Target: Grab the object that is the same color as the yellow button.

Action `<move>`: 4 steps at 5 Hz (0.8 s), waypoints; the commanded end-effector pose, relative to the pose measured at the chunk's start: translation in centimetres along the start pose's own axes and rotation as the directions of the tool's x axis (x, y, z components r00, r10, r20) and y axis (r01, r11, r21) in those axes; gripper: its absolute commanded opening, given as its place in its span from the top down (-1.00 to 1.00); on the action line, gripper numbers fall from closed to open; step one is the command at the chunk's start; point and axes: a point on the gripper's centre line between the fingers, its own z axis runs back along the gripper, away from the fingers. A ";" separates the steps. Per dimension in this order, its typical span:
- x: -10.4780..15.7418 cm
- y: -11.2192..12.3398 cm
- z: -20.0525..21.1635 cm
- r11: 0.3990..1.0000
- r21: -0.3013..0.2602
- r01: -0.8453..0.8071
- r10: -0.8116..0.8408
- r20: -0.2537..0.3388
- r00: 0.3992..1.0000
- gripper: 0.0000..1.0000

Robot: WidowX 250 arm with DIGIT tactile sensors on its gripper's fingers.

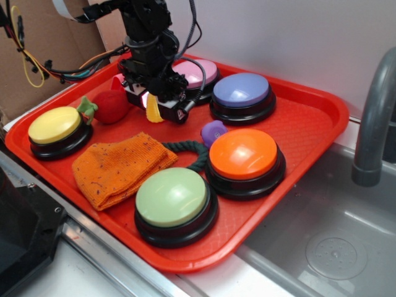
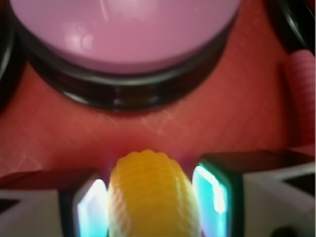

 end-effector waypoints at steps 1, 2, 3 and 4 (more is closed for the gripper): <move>2.4 1.1 10.1 0.989 -0.026 -0.146 0.148 0.077 0.986 1.00; 2.1 1.6 14.6 0.979 -0.079 -0.187 0.197 0.143 0.970 1.00; 0.4 2.6 17.2 0.972 -0.068 -0.224 0.234 0.206 0.950 1.00; 0.0 3.8 17.5 0.964 -0.104 -0.245 0.263 0.220 0.939 1.00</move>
